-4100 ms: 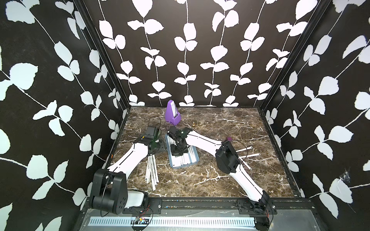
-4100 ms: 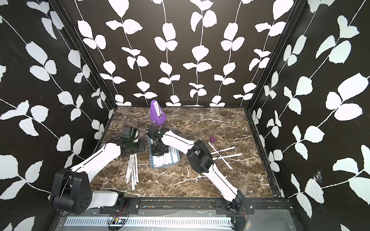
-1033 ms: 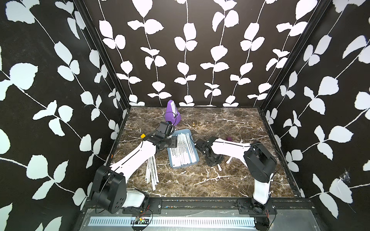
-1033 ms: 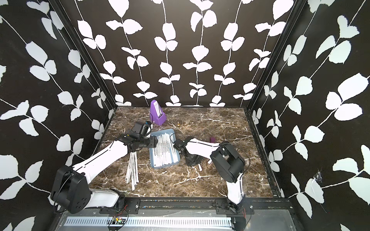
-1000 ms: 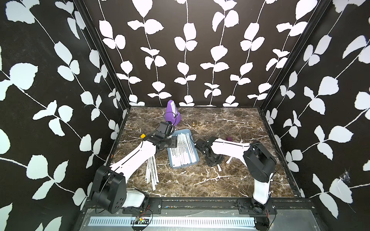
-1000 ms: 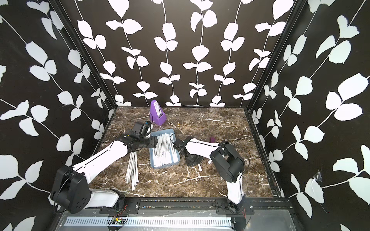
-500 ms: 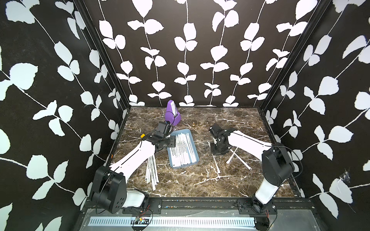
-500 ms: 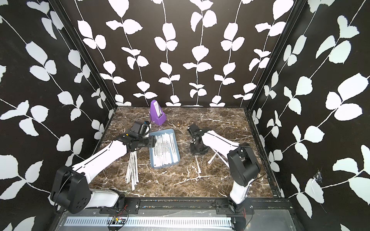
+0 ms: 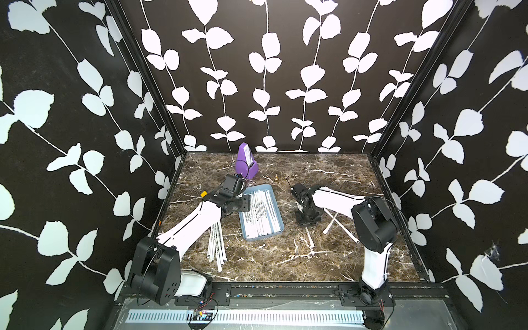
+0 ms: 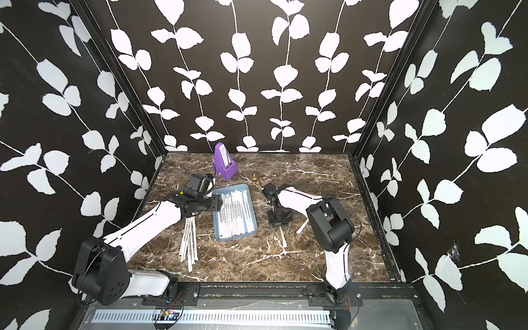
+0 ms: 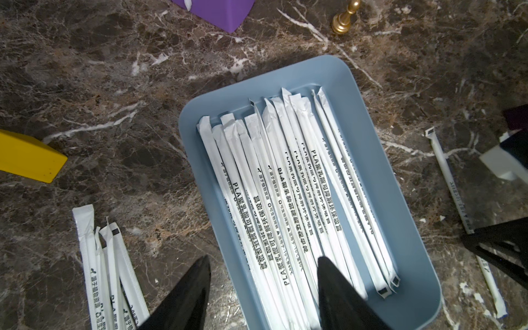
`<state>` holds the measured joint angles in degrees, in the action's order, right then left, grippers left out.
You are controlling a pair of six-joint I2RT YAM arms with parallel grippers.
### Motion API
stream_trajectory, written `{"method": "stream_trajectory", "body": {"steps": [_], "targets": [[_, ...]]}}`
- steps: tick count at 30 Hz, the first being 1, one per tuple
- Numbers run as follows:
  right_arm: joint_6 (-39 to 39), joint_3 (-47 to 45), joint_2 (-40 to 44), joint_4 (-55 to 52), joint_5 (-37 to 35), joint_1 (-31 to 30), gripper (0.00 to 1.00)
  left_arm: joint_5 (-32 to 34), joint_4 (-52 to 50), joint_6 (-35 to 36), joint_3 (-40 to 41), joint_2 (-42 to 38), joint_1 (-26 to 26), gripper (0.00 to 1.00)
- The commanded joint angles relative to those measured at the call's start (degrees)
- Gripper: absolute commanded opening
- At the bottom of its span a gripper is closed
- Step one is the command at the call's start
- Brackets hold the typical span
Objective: Put the straws into the storage box
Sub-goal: Pick up the straw from the center of the board, then place the straw in the storage box.
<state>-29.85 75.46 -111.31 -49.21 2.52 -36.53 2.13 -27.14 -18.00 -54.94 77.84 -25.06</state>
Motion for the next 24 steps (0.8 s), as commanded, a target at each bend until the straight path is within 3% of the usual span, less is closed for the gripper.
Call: {"method": "stream_trajectory", "body": {"steps": [1, 3, 10, 20, 24], "targets": [[0.1, 2.2, -1.0, 0.0, -2.8, -1.0, 0.10, -0.5, -1.3, -0.2, 1.0, -0.9, 0.5, 0.62], [-0.4, 2.9, 0.9, -0.7, -5.2, -2.0, 0.04, -0.1, -1.6, -0.6, 1.1, -1.2, 0.9, 0.62], [-5.0, 15.2, 5.4, -6.6, -7.0, -7.2, 0.01, 3.2, -8.6, -4.0, -0.3, -1.8, 6.4, 0.61], [-11.9, 42.3, -15.0, -5.8, 0.6, -13.7, 0.01, -5.0, -0.6, -5.4, 6.8, -2.7, 6.9, 0.58], [-11.0, 52.1, -23.0, -10.4, 1.7, -14.6, 0.00, -3.8, -2.1, -5.0, 7.0, -3.0, 7.1, 0.57]]}}
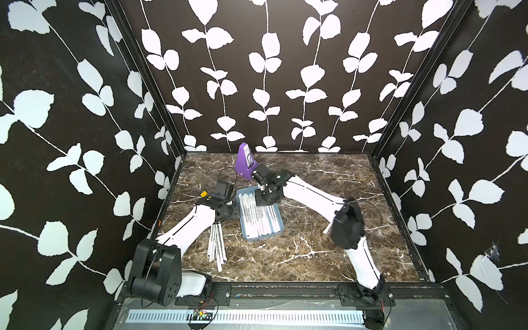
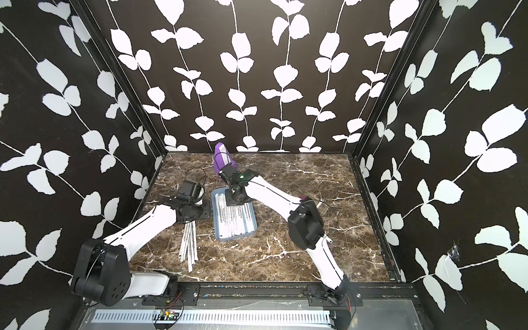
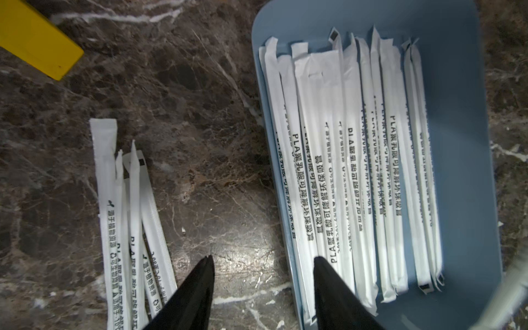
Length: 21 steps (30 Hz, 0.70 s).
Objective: Put the straws into the storage box
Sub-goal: Place the straw in the storage box.
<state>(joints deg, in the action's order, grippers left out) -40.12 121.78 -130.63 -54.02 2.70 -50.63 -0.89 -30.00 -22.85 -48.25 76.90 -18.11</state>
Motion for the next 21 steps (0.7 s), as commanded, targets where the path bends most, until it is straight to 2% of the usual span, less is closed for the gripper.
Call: {"method": "stream_trajectory", "body": {"steps": [1, 6, 12, 16, 19, 21], "targets": [[-0.5, 7.4, -5.1, -6.4, 1.8, -0.6, 0.00, 0.0, 0.2, 0.0, 0.1, -2.1, 0.3, 0.56], [-0.1, 11.8, -9.7, -9.1, 2.7, -1.4, 0.00, 1.1, -2.1, 0.4, -0.3, -2.5, 1.3, 0.53], [-0.4, 12.8, -11.6, -10.2, 3.0, -1.9, 0.01, 1.5, -3.5, 0.6, -0.7, -2.2, 2.2, 0.50], [-0.2, 14.0, -12.2, -11.3, 1.5, -1.9, 0.08, 1.7, -5.8, 1.0, -1.3, -1.3, 3.6, 0.45], [0.1, 15.1, -12.3, -11.5, 1.6, -1.8, 0.11, 0.8, -8.0, 0.8, -1.2, -0.4, 5.8, 0.36], [0.2, 16.3, -12.0, -11.8, 2.5, -1.7, 0.22, 0.0, -9.6, 0.7, -1.0, -0.3, 6.9, 0.31]]}}
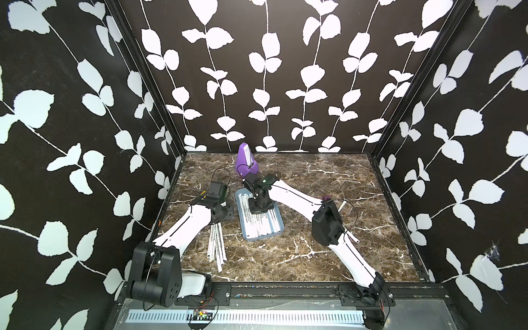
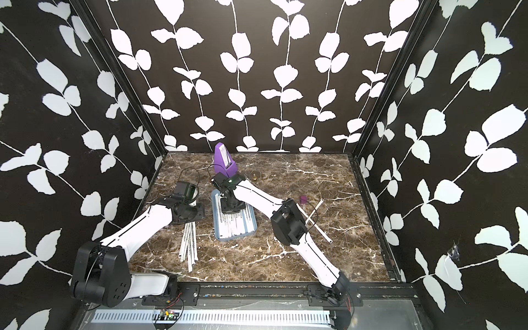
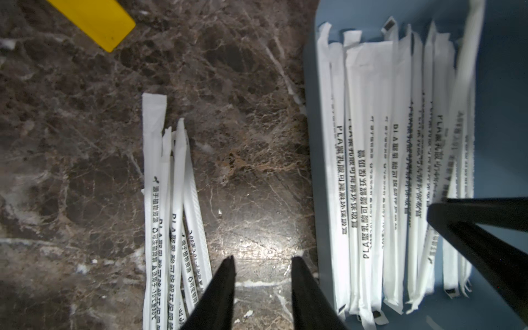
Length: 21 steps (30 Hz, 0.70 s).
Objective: Put the straws into the storage box
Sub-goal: Place the straw in the storage box.
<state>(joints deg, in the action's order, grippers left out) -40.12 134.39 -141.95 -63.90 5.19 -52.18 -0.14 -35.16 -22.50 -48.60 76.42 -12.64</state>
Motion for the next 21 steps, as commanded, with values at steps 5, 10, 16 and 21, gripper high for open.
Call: {"method": "stream_trajectory", "body": {"steps": [5, 10, 16, 21], "targets": [[0.3, 4.5, 3.6, -0.9, -0.4, 0.4, 0.33, -4.5, -5.7, -1.4, 0.7, 0.6, 1.5, 0.26], [1.0, 0.3, 8.9, 1.4, -2.0, 1.1, 0.33, -1.8, -5.9, -2.6, 2.5, 2.7, 1.5, 0.25], [0.8, -7.2, 11.9, 4.3, -1.3, 1.8, 0.33, 1.1, -5.1, -2.2, 2.2, 5.2, 1.5, 0.25], [0.2, -11.0, 13.5, 6.6, -0.9, 1.9, 0.33, 2.9, -4.7, -2.4, 3.4, 6.4, 1.5, 0.25]]}}
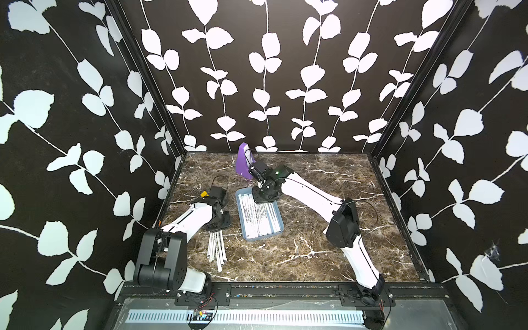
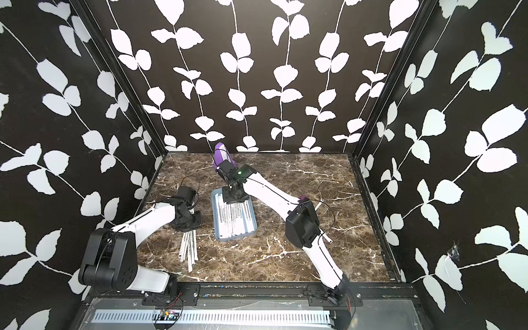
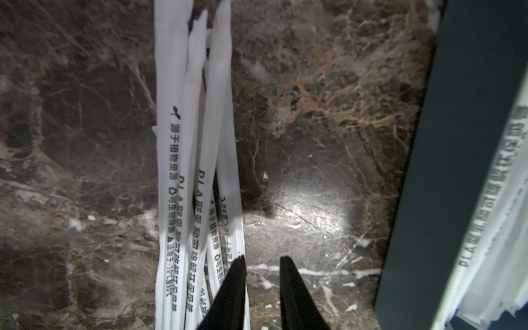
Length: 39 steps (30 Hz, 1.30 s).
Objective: Put the straws into the storage box
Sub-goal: Place the straw in the storage box, then pick up the straw from the center of the board, then place the straw in the storage box.
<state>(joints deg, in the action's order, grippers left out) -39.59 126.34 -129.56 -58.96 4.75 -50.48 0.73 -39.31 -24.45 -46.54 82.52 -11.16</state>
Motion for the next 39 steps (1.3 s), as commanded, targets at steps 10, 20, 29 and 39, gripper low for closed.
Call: {"method": "stream_trajectory", "body": {"steps": [10, 20, 29, 39], "targets": [[-0.2, -3.3, 0.8, 2.3, 0.3, 0.5, 0.32, 3.1, 2.8, -1.6, 3.9, 3.2, 0.0, 0.26], [-0.4, -4.0, 1.0, 2.9, 0.6, 0.7, 0.31, -0.6, 4.3, -0.4, 2.1, 1.6, -0.4, 0.09], [-0.5, -7.3, 3.8, 4.6, 0.4, 2.5, 0.30, 1.0, -3.0, -0.3, -9.1, -4.0, -2.8, 0.00], [-0.2, -12.4, 7.6, 6.0, -0.7, 4.5, 0.29, 3.1, -1.4, -4.1, -23.2, 12.4, -13.7, 0.00]]}}
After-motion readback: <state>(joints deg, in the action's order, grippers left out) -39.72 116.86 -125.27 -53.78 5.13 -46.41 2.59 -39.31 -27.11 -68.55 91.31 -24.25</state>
